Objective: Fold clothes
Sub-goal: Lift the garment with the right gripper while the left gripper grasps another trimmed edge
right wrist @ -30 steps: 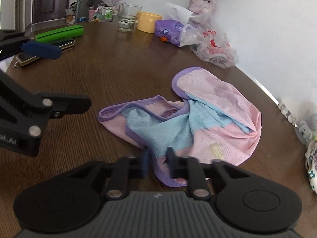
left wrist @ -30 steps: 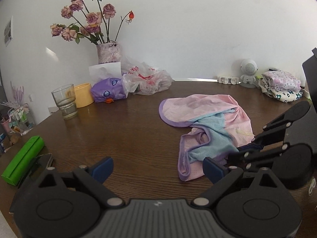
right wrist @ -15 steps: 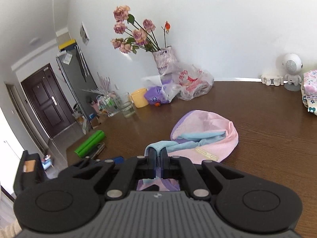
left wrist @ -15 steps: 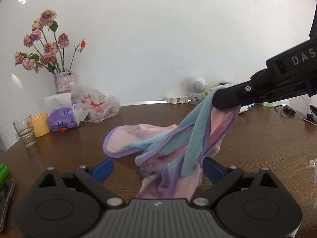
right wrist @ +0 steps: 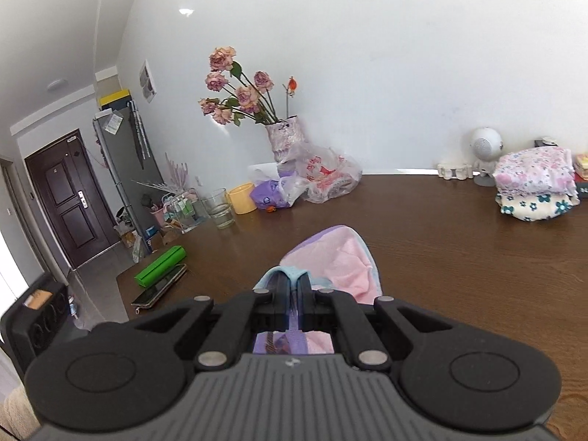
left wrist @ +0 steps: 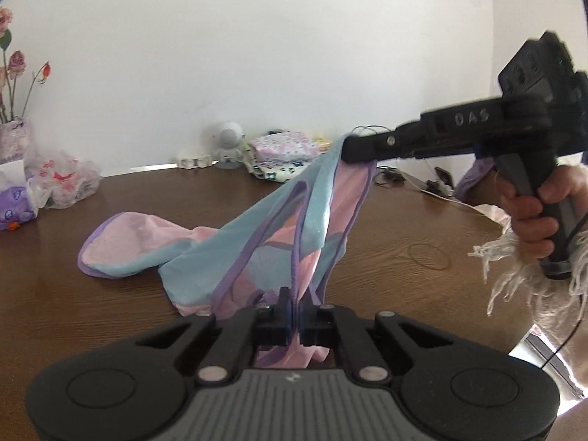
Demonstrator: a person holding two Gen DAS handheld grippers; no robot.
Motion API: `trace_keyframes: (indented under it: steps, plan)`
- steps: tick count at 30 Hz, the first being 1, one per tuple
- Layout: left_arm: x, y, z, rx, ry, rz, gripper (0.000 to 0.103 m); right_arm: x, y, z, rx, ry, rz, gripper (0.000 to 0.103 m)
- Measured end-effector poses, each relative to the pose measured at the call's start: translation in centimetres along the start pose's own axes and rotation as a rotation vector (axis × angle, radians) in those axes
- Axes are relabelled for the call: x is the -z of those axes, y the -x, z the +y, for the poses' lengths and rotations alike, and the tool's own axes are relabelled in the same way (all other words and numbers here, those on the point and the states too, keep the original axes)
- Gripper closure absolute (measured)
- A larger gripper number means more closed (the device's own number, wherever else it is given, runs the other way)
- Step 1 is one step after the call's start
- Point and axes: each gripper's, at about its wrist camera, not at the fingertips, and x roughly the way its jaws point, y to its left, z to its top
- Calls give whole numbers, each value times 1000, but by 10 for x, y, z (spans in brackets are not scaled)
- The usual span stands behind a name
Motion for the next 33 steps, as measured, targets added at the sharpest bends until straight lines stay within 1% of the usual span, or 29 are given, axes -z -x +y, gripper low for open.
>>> trace_keyframes:
  steps: [1, 2, 6, 7, 9, 10, 13, 15, 16, 17, 18, 19, 20, 21, 23, 25, 27, 29, 30, 32, 33]
  plan:
    - [-3, 1, 2, 20, -2, 5, 101, 4, 8, -2, 6, -10, 4, 100]
    - [-7, 2, 3, 40, -5, 9, 101, 7, 15, -3, -7, -23, 13, 100]
    - [-20, 6, 10, 121, -14, 28, 101, 14, 41, -10, -83, -92, 50, 100]
    - [-23, 7, 12, 141, -17, 32, 100, 15, 41, -15, -76, -109, 64, 100]
    - [-30, 9, 15, 181, -22, 42, 98, 20, 28, -29, -5, -138, 107, 100]
    - [-28, -2, 19, 203, 0, 75, 98, 24, 20, -38, 29, -156, 135, 100]
    - [-17, -50, 33, 271, 97, 209, 98, 44, -15, -68, 124, -204, 244, 99]
    - [-8, -63, 38, 298, 142, 243, 98, 57, -32, -77, 192, -187, 296, 96]
    - [-4, -68, 40, 310, 163, 256, 98, 59, -35, -73, 205, -139, 305, 91]
    - [-3, -68, 41, 302, 168, 257, 98, 60, -35, -64, 207, -73, 305, 79]
    - [-2, -66, 42, 286, 166, 254, 98, 61, -35, -56, 209, -8, 306, 72]
    - [-1, -64, 43, 271, 163, 250, 98, 61, -35, -47, 211, 58, 306, 61]
    - [-1, -62, 43, 255, 161, 247, 94, 62, -35, -39, 213, 124, 306, 59]
    - [0, -60, 44, 239, 159, 243, 93, 63, -36, -31, 215, 190, 305, 58]
    - [1, -53, 31, 248, 132, 232, 75, 64, -36, -14, 218, 321, 304, 56]
    - [1, -45, 16, 263, 102, 219, 70, 66, -36, 3, 220, 453, 302, 56]
    - [3, -37, -1, 276, 77, 211, 69, 69, -48, 13, 211, 548, 341, 57]
    - [10, -33, -16, 264, 70, 217, 62, 75, -61, 20, 198, 651, 377, 62]
    - [14, -33, -23, 238, 65, 220, 60, 77, -67, 23, 197, 693, 391, 65]
    - [21, -33, -35, 173, 52, 225, 55, 81, -79, 27, 200, 765, 416, 66]
    - [25, -33, -39, 150, 47, 229, 55, 82, -84, 27, 197, 787, 430, 67]
